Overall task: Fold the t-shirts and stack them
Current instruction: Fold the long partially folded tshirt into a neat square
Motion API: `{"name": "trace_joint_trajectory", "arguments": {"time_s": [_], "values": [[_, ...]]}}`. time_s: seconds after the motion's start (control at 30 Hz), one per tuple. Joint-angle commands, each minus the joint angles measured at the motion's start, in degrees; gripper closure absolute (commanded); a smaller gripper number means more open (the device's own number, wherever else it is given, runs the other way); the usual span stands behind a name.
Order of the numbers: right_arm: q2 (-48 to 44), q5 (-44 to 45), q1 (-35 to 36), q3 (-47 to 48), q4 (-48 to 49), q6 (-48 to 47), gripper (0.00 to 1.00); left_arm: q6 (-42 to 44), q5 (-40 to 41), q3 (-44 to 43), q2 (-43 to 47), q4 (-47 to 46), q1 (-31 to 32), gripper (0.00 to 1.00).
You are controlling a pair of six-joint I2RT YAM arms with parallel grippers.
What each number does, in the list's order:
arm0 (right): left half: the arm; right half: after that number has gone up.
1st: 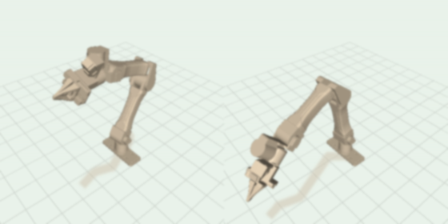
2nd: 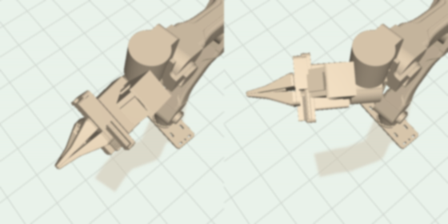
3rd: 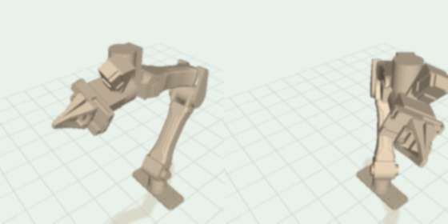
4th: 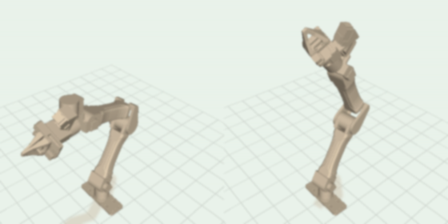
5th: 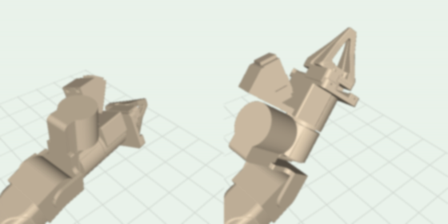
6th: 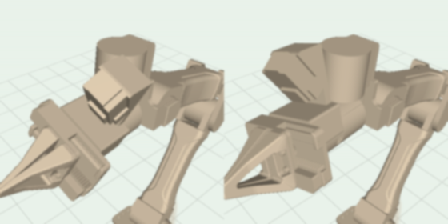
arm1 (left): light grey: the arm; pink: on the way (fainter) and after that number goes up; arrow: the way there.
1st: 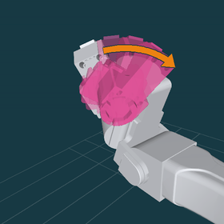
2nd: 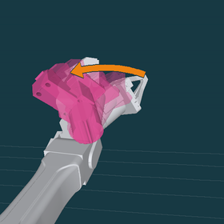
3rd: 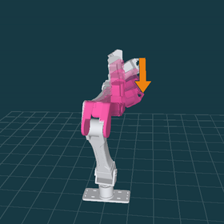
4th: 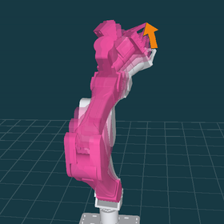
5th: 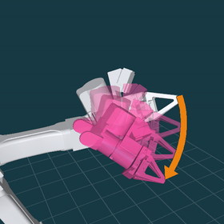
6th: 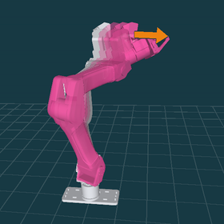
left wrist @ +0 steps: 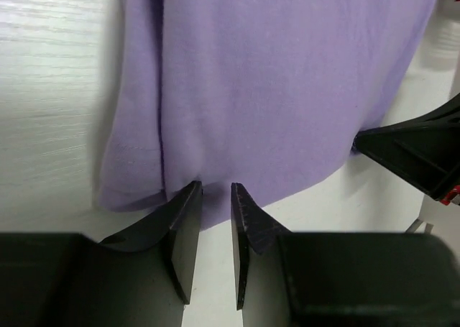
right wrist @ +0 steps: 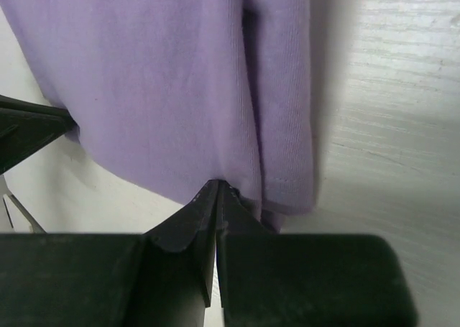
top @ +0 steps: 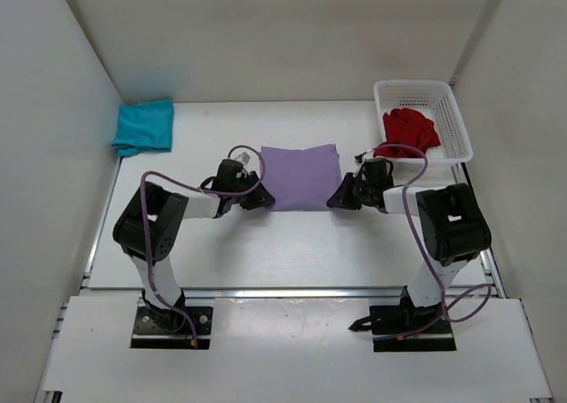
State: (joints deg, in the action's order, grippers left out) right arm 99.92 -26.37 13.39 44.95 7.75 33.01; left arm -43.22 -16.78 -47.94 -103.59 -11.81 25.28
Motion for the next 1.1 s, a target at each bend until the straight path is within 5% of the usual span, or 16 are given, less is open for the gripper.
{"name": "trace_joint_trajectory", "arguments": {"time_s": [0.0,0.17,0.33,0.7,0.87,1.07], "values": [[-2.1,2.1,0.1,-3.4,3.7,-0.9,1.0,-0.5,0.7,5.8,1.7,-2.3,-1.3,0.65],[-7.0,0.8,0.3,-5.0,2.0,-0.9,1.0,-1.0,0.3,8.7,9.8,-2.6,-2.3,0.63],[-10.6,3.5,0.0,4.2,-0.9,-0.8,0.99,-1.4,3.8,4.9,17.8,-1.1,-0.2,0.59],[20.0,4.3,0.1,41.6,-13.9,-8.0,1.0,-3.8,-2.8,-30.5,-13.8,6.0,-4.4,0.62],[23.8,5.9,-1.9,40.9,-14.5,-7.8,1.0,-4.0,-2.6,-32.5,-20.2,8.6,-8.9,0.63],[24.4,4.6,-3.9,41.0,-15.2,-7.4,1.0,-6.5,-3.6,-24.8,-16.9,0.4,-12.2,0.62]]}}
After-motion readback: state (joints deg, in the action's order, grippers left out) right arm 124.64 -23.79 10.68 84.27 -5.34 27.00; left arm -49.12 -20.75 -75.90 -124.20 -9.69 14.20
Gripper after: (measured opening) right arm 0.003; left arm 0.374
